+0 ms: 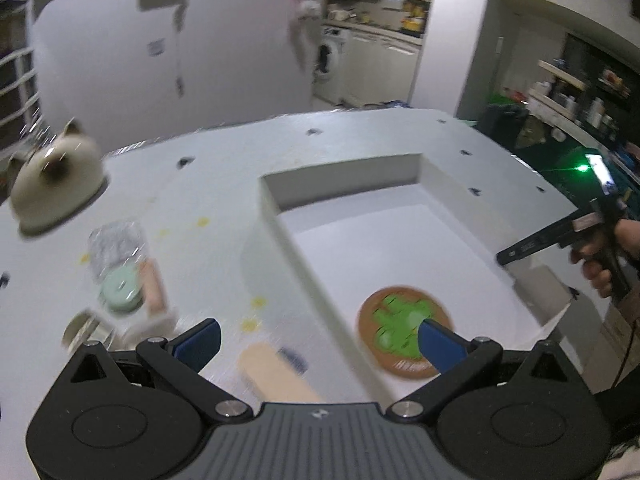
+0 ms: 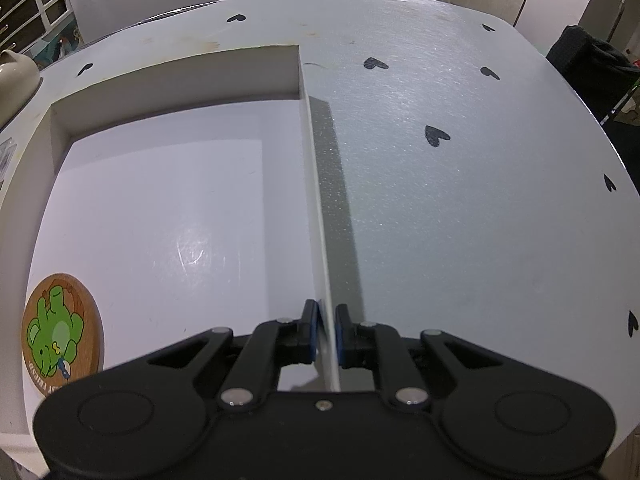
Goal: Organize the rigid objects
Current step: 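Open the left tool to drop the coaster into the tray, then move the left tool to the wooden stick and grasp its end, then carry the wooden stick with the left tool into the tray and release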
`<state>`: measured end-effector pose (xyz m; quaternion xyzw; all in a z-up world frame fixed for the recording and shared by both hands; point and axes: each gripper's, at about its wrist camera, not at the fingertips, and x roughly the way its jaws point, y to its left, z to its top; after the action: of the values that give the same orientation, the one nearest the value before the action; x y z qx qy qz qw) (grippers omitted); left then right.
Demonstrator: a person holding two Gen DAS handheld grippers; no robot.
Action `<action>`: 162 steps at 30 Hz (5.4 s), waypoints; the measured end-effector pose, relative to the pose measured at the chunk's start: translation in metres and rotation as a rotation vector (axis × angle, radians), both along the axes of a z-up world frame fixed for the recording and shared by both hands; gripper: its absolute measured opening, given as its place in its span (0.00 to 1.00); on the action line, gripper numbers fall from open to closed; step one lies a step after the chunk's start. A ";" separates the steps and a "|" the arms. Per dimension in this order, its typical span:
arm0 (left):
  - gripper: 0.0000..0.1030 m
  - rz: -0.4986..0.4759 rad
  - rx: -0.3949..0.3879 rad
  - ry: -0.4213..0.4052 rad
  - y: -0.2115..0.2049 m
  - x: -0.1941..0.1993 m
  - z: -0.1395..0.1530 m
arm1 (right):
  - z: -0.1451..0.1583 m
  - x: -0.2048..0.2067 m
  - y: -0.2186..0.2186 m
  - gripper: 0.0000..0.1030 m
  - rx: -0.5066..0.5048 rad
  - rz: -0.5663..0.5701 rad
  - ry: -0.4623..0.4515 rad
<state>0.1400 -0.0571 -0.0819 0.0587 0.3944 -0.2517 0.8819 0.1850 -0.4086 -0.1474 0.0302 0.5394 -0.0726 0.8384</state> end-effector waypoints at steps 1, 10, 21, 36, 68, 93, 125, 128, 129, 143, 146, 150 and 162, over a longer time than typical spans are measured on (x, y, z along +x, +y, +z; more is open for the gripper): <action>1.00 0.011 0.009 0.009 0.005 -0.001 -0.004 | 0.000 0.000 0.000 0.10 0.000 0.001 0.000; 1.00 -0.071 0.108 0.078 0.018 -0.015 -0.040 | 0.000 0.000 0.000 0.10 0.000 0.000 0.000; 1.00 -0.185 0.211 0.115 -0.010 -0.027 -0.073 | 0.000 0.000 0.000 0.10 0.000 0.001 -0.001; 1.00 0.006 0.226 0.149 0.034 -0.014 -0.080 | 0.000 0.000 0.000 0.10 0.000 0.003 0.001; 0.36 0.128 0.195 0.153 -0.003 0.035 -0.065 | 0.000 0.000 0.000 0.10 0.001 -0.001 0.000; 0.35 0.024 -0.055 -0.044 -0.032 0.041 0.023 | -0.001 0.000 -0.001 0.10 0.006 -0.002 0.001; 0.35 -0.759 0.116 0.097 -0.214 0.015 -0.058 | -0.002 0.016 -0.012 0.08 0.066 0.005 0.084; 0.35 -0.806 0.109 0.127 -0.223 0.015 -0.060 | -0.003 0.017 -0.013 0.08 0.070 0.002 0.091; 0.35 -0.818 0.108 0.134 -0.225 0.014 -0.061 | -0.003 0.017 -0.013 0.08 0.072 -0.001 0.093; 0.50 -0.728 0.052 0.200 -0.213 0.023 -0.059 | -0.003 0.018 -0.015 0.08 0.083 -0.002 0.099; 0.58 -0.706 0.041 0.194 -0.207 0.023 -0.054 | -0.004 0.018 -0.015 0.08 0.086 -0.001 0.099; 0.81 -0.678 0.030 0.167 -0.198 0.020 -0.042 | -0.003 0.018 -0.016 0.08 0.087 0.003 0.098; 1.00 -0.578 -0.014 0.075 -0.168 0.009 -0.010 | -0.002 0.017 -0.015 0.08 0.084 0.010 0.095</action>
<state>0.1493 -0.2254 -0.0917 0.1533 0.3920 -0.4970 0.7588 0.2020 -0.4235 -0.1498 0.0592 0.5814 -0.0470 0.8101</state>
